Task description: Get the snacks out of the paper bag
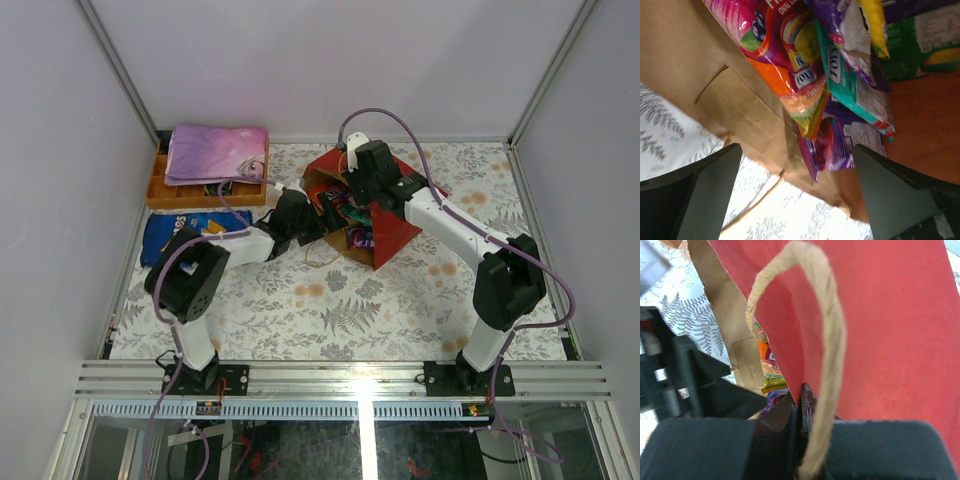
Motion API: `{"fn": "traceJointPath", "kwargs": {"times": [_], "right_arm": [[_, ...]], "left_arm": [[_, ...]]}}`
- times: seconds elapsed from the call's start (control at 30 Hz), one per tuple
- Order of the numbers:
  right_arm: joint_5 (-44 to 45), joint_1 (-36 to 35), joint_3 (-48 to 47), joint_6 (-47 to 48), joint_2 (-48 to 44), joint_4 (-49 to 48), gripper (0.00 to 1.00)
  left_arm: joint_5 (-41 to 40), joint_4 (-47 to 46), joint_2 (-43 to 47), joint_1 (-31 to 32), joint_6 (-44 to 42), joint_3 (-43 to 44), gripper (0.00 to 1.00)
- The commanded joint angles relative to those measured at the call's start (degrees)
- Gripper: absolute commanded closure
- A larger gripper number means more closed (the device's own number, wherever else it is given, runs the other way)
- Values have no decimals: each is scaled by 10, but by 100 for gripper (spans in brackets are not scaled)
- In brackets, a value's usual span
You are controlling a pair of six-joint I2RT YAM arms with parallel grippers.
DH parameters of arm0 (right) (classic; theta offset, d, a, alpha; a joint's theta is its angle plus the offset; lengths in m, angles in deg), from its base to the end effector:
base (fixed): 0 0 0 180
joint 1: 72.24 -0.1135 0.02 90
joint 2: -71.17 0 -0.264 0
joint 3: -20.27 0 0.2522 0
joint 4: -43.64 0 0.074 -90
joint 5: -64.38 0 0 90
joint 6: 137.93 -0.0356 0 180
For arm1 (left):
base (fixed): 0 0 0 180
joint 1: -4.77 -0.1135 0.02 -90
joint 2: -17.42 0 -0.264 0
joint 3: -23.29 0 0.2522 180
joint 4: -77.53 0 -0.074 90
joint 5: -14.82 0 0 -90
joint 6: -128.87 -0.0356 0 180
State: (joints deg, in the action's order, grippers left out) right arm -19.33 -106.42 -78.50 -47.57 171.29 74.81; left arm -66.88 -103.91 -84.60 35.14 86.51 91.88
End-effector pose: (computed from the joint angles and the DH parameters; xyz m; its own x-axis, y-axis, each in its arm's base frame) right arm 0.3420 0.2275 0.3086 -0.4417 -0.3075 -0.8428 -0.4848 0.8723 -0.0642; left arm 0.3236 -0.1956 0.1749 -0.7557 -0.4046 -0.5150 0.0705 0.7314 -0.6782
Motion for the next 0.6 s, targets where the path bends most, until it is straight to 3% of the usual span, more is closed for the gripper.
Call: {"fn": "traceJointPath", "kwargs": {"times": [0.0, 0.2, 0.43, 0.57], "right_arm": [[-12, -4, -13, -26, -45, -44, 95], [-12, -4, -3, -25, -45, -45, 95], [-22, -4, 0, -27, -45, -49, 95], [-21, -4, 1, -25, -45, -49, 95]], "left_arm": [[21, -78, -69, -2, 65, 53, 9], [-44, -134, -120, 0, 109, 47, 14], [-103, -306, -124, -1, 208, -43, 20], [-119, -413, -142, -7, 271, -95, 36]]}}
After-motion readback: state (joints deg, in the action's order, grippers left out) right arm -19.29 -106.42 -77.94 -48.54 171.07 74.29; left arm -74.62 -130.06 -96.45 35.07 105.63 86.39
